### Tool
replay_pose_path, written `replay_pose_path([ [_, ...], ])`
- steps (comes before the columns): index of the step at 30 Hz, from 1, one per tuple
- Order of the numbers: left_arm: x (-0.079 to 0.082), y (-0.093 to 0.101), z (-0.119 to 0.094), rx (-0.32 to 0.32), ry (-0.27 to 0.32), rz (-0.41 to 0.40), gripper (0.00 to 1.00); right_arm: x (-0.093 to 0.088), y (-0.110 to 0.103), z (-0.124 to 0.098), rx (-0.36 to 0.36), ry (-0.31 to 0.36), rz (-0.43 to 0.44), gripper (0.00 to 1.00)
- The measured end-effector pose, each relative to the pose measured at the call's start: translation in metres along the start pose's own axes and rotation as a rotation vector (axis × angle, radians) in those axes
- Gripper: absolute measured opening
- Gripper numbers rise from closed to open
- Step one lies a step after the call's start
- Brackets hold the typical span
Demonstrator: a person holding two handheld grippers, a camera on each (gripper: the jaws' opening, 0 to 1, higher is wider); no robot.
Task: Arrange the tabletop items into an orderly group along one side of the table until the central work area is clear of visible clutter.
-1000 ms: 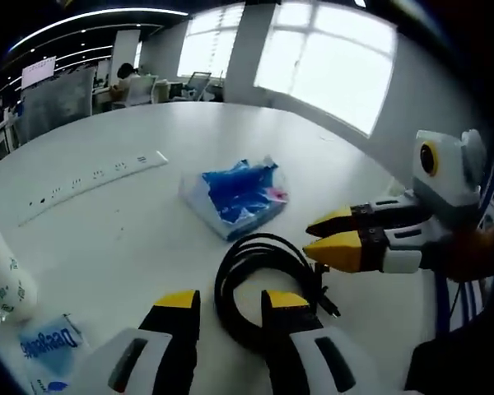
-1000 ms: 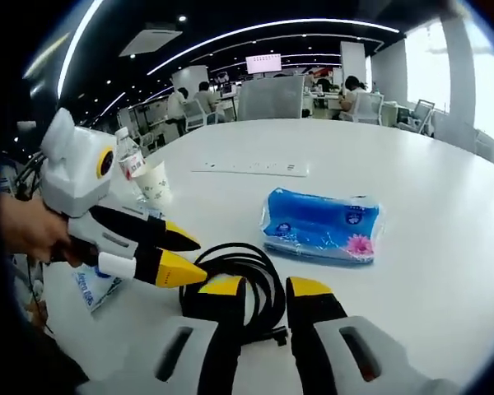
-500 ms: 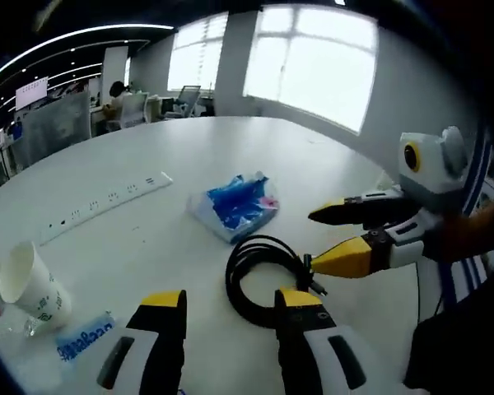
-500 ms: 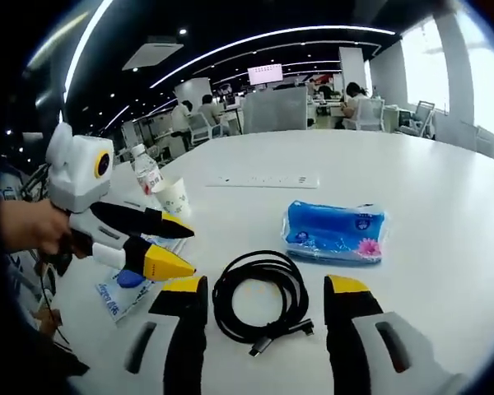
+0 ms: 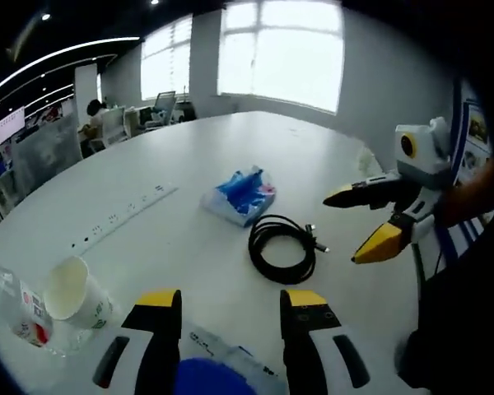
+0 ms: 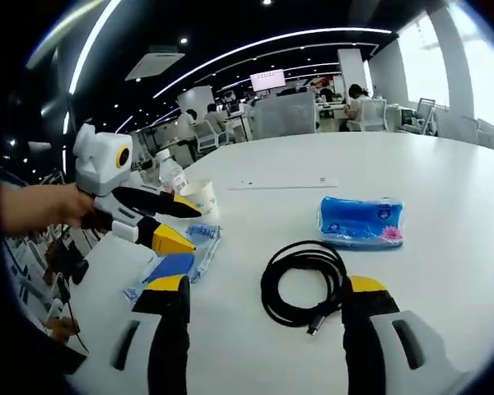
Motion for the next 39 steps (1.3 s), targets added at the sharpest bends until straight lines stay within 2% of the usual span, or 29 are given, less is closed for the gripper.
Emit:
replay_pose_path([
  [4, -0.007, -0.009, -0.003, -0.014, -0.03, 0.061, 0.46, -0.007, -0.015, -0.002, 0.007, 0.002, 0.005, 0.72],
  [11, -0.01, -0.013, -0.005, -0.035, -0.052, 0.139, 0.45, -0.023, -0.047, -0.002, 0.03, -0.012, -0.012, 0.71],
  [15, -0.01, -0.016, -0.004, -0.063, -0.049, 0.138, 0.45, -0.027, -0.063, 0.0, 0.044, -0.021, -0.002, 0.68],
  [19, -0.01, -0.015, -0.005, -0.079, -0.073, 0.18, 0.44, -0.031, -0.083, 0.003, 0.065, -0.032, -0.002, 0.66],
  [23, -0.008, -0.021, -0.005, -0.083, -0.086, 0.211, 0.43, -0.037, -0.1, 0.005, 0.082, -0.045, 0.001, 0.64],
  [27, -0.008, -0.028, -0.001, -0.089, -0.103, 0.239, 0.4, -0.043, -0.112, 0.009, 0.099, -0.064, 0.003, 0.6],
  [33, -0.022, -0.042, 0.01, -0.106, -0.166, 0.279, 0.36, -0.053, -0.13, 0.016, 0.142, -0.095, 0.002, 0.5],
  [39, -0.031, -0.051, 0.015, -0.113, -0.192, 0.291, 0.33, -0.07, -0.142, 0.026, 0.189, -0.167, 0.04, 0.43],
])
Point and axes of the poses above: the point that each gripper's makers call its tool centre point, and the gripper's own axes: z roughly forward along the fingers, y roughly to its right, x roughly out of its top, the point moved 5 cm from there along -z, roughly backward along the fingers, and after that the axes turned 1 degree about y, right-handed, at the moved point
